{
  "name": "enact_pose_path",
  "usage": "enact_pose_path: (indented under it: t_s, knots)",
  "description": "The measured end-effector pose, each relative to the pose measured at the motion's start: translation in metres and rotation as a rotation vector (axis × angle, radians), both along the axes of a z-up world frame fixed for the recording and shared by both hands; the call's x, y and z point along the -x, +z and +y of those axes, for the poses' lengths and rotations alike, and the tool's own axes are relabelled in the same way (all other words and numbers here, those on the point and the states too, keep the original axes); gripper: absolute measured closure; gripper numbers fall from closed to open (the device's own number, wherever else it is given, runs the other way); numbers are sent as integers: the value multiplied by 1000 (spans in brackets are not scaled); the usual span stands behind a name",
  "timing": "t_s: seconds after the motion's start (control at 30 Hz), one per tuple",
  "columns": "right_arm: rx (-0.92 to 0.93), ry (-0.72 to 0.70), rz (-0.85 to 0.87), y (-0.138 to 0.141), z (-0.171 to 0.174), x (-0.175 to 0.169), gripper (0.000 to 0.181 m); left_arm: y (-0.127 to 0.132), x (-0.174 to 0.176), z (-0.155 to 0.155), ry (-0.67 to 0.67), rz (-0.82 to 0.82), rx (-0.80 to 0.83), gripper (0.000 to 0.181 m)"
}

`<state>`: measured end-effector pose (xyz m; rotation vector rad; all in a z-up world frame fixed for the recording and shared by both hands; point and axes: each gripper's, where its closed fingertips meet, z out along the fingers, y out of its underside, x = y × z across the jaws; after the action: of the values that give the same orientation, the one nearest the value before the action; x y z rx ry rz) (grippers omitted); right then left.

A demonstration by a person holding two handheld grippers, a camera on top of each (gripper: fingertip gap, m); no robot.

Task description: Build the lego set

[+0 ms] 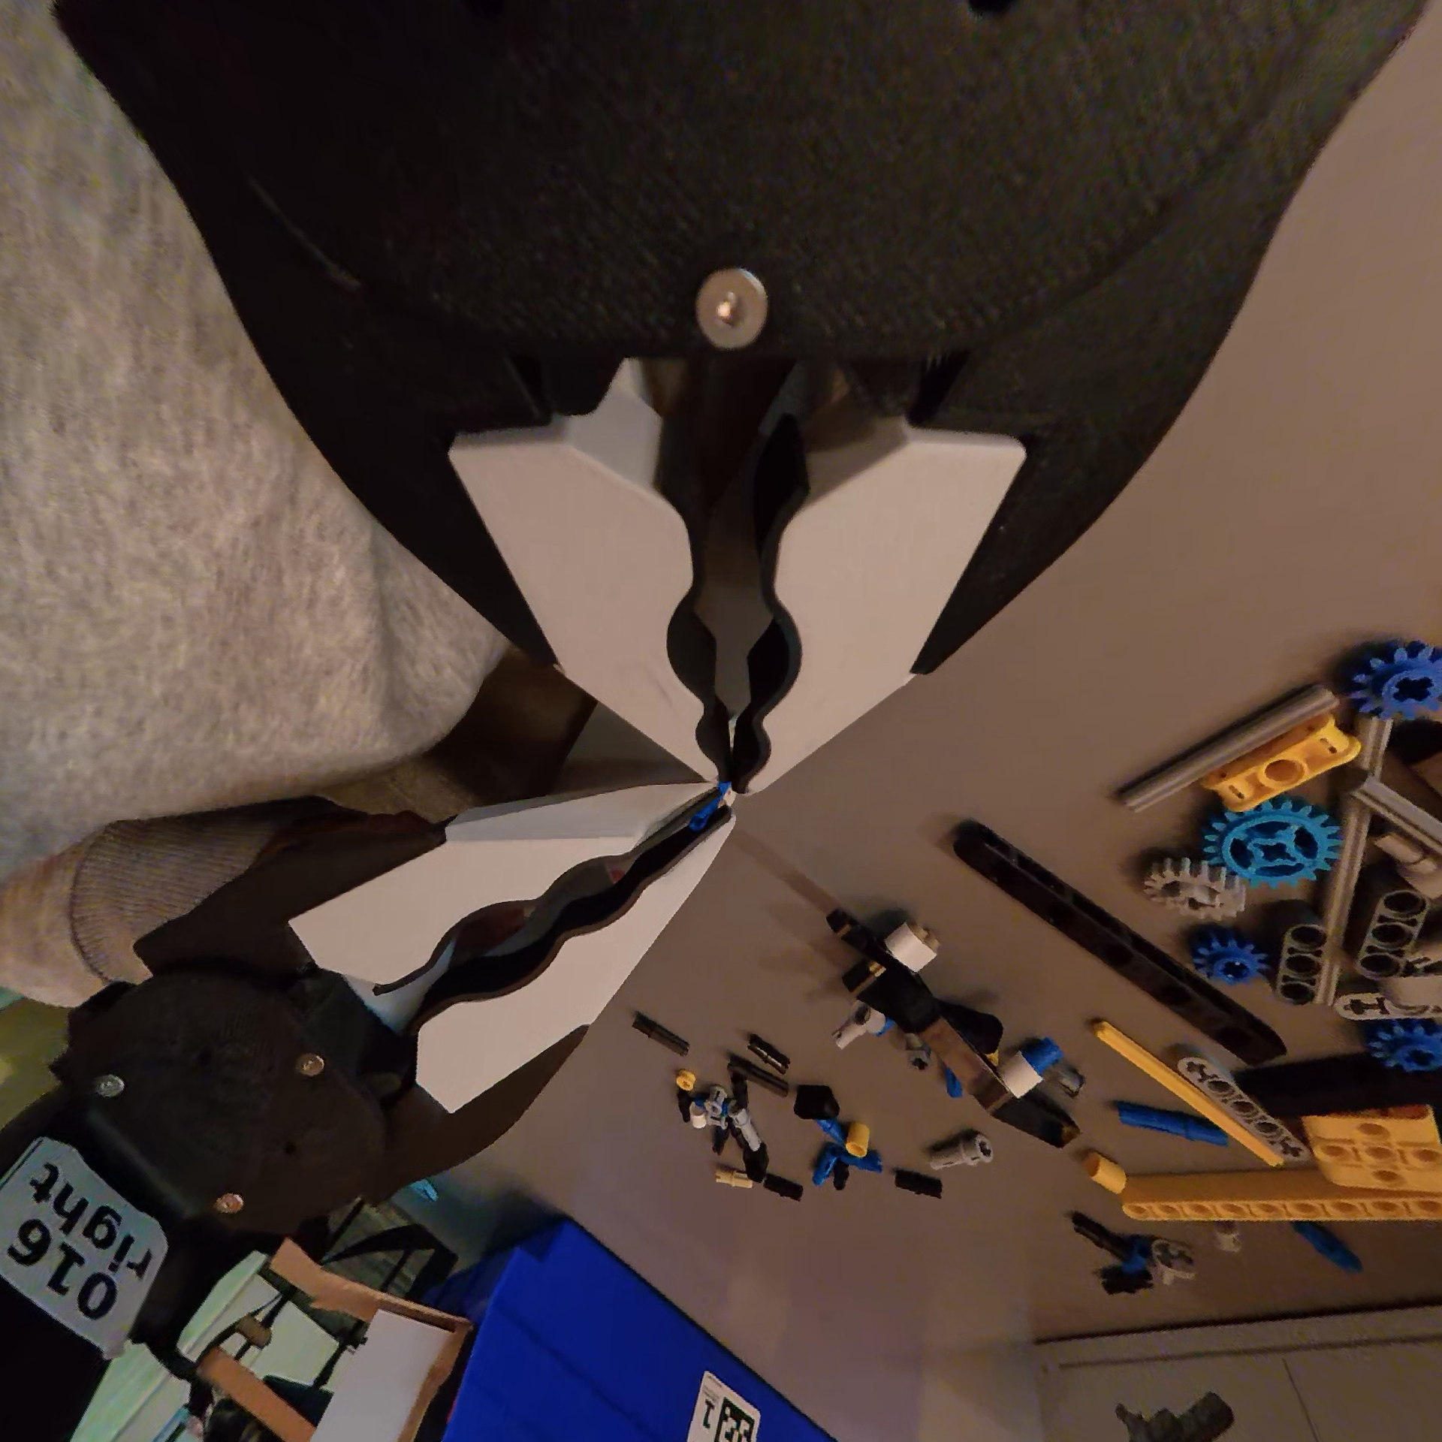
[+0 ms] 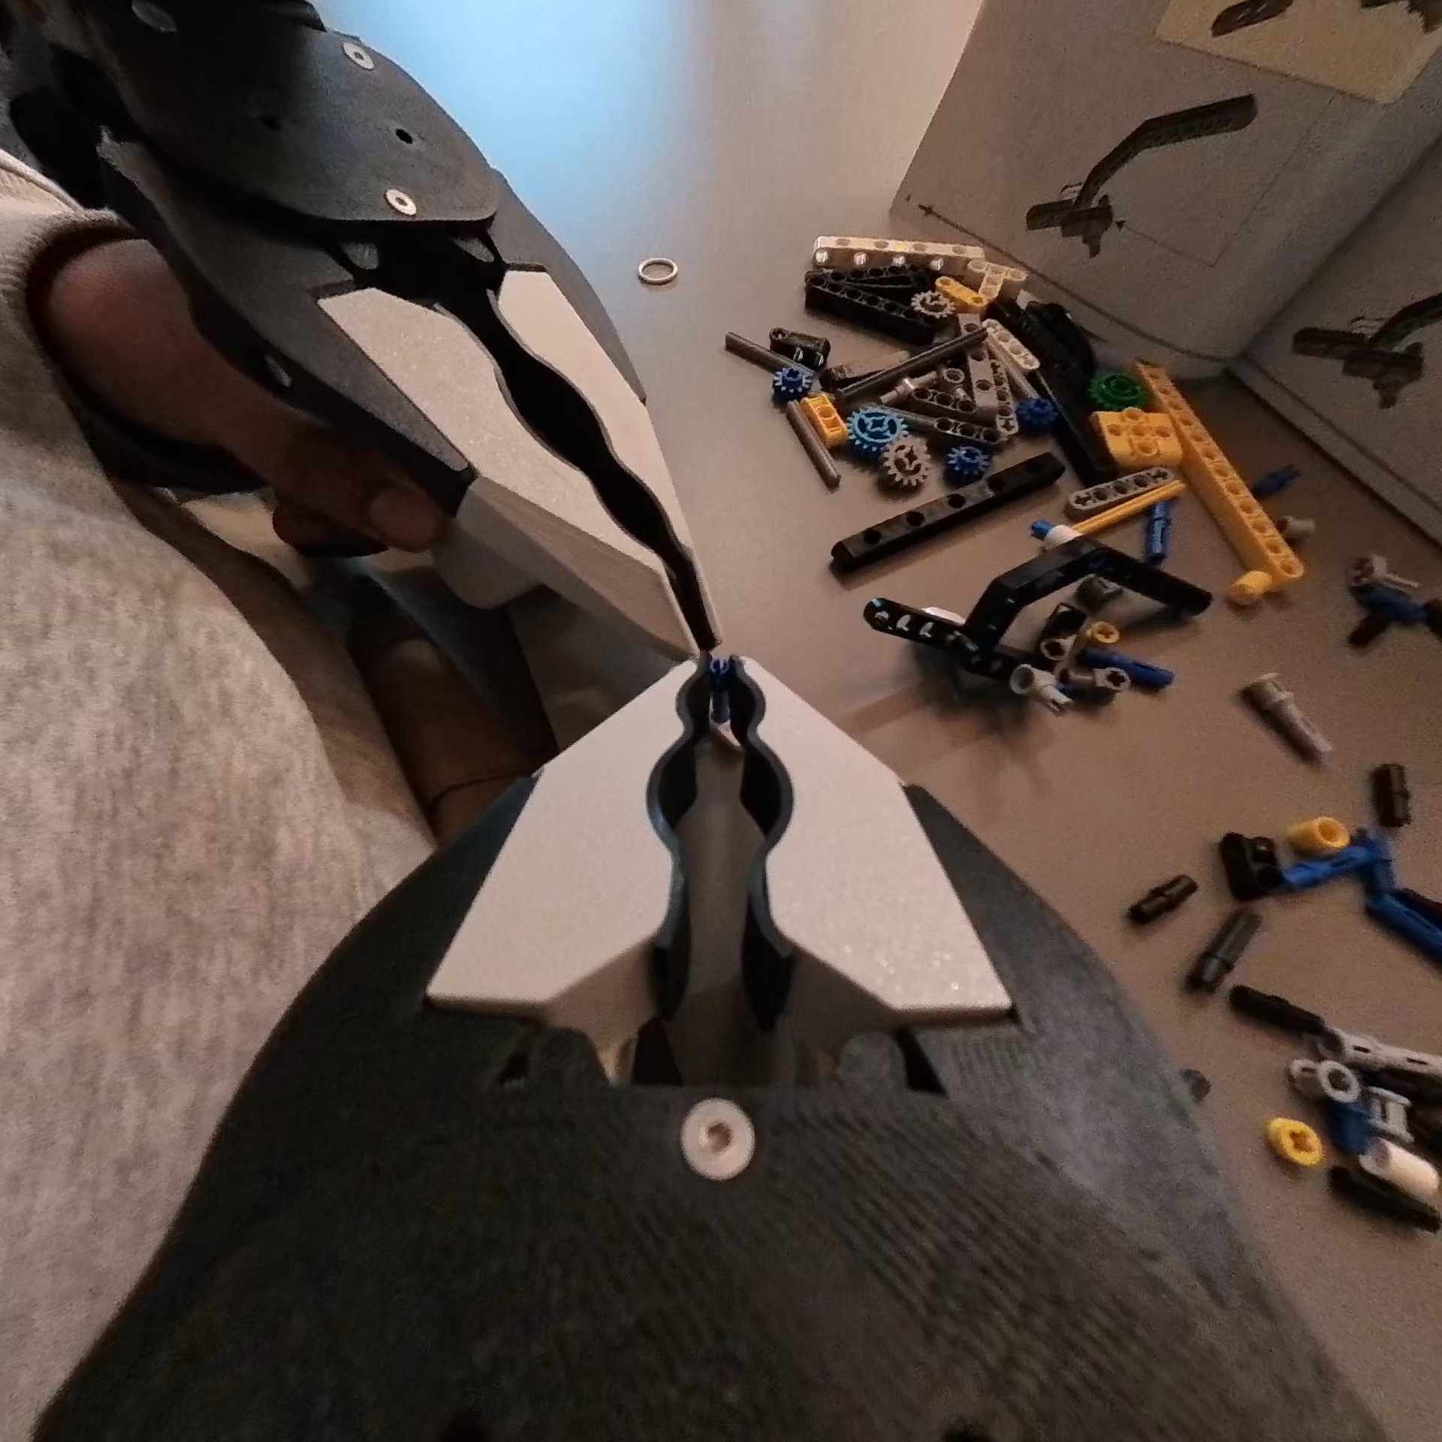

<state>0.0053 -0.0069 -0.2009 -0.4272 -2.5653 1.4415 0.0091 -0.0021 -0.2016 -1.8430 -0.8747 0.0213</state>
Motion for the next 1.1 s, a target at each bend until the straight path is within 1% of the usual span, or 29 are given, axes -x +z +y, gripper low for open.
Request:
enact_pose_path:
  t_s: [0.27,0.83,1.0,1.1]
  knots:
    - [-3,1,3,-1,0,0,178,2,2,0,12,-53,-57,181]
    - [-5,-3,-17,-2,3,0,178,1,3,2,8,-48,-53,181]
    - [-1,-2,-37,-2,2,1,177,1,3,2,12,-45,-51,181]
    - [20,-3,-81,-1,2,1,178,2,3,2,12,-43,-53,181]
